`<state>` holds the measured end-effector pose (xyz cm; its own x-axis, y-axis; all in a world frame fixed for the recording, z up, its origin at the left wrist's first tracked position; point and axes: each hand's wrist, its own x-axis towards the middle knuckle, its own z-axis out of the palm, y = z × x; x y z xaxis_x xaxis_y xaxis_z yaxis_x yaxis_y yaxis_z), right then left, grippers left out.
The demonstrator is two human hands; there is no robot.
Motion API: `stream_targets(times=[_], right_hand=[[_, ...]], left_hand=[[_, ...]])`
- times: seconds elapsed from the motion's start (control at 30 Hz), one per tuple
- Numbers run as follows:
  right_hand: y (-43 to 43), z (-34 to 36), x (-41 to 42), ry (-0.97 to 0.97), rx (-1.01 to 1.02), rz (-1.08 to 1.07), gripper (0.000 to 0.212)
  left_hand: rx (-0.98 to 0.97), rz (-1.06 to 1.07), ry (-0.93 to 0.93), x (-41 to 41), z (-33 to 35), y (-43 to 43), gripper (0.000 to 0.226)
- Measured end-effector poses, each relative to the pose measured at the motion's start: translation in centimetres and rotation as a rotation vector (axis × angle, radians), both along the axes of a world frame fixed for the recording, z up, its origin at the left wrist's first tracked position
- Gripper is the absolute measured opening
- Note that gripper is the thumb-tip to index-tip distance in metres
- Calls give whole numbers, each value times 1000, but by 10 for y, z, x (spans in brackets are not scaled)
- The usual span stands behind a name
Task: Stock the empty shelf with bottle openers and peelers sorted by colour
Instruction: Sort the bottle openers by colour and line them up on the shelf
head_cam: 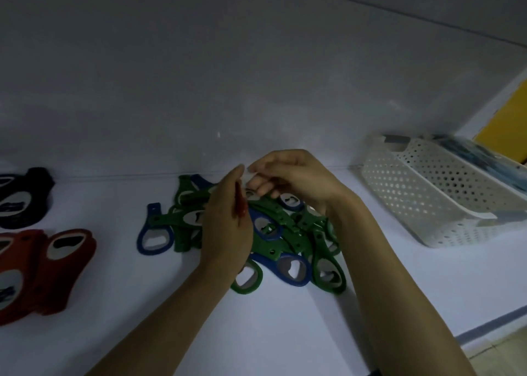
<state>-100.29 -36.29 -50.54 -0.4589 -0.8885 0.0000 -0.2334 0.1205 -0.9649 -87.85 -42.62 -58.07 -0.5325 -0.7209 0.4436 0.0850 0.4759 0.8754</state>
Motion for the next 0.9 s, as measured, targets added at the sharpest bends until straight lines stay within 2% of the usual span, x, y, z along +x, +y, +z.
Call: stream_targets(times=[0.03, 0.1, 0.13, 0.17, 0.2, 0.23, 0.3, 0.37, 0.4, 0.47, 0.5, 0.53, 0.6, 0.67, 0.8, 0.9], right_hand=[[0, -8, -6, 137, 3, -165, 14], [1, -27, -17, 654, 198, -369, 17], [2, -35, -18, 909, 365, -373, 19], [2, -41, -17, 1061, 458, -356, 21], [1, -45, -18, 1097, 459, -328, 23], [-1, -46, -16, 1054, 393, -285, 23], [-2, -44, -14, 828, 223, -227, 21], [0, -43, -20, 692, 116, -360, 19], [3, -44, -26, 733, 135, -491, 19], [12, -50, -42, 892, 376, -689, 28], [15, -53, -47, 935, 548, -702, 36], [15, -56, -51, 930, 682, -687, 44], [13, -60, -52, 867, 759, -662, 52], [9, -61, -53, 823, 694, -667, 49], [5, -57, -50, 617, 415, -703, 22], [3, -58, -44, 549, 273, -710, 12]], left_hand=[[44, -5, 42, 0, 1, 1, 35], [121, 16, 139, -1, 2, -1, 22], [157, 38, 163, -2, 2, -2, 18], [175, 65, 160, -2, 2, -4, 16], [179, 87, 142, -2, 1, -4, 13], [170, 104, 129, -1, 1, -4, 9], [165, 110, 137, 0, 2, -4, 7], [206, 84, 148, 0, 3, -6, 11], [233, 73, 154, 0, 3, -8, 13], [262, 64, 176, -1, 4, -8, 16], [273, 58, 188, 0, 4, -8, 16], [291, 48, 199, 0, 5, -6, 16], [326, 31, 212, 0, 6, -4, 17], [344, 27, 210, 1, 7, -4, 16], [357, 21, 197, 0, 7, -4, 10], [365, 15, 181, 0, 6, -6, 9]])
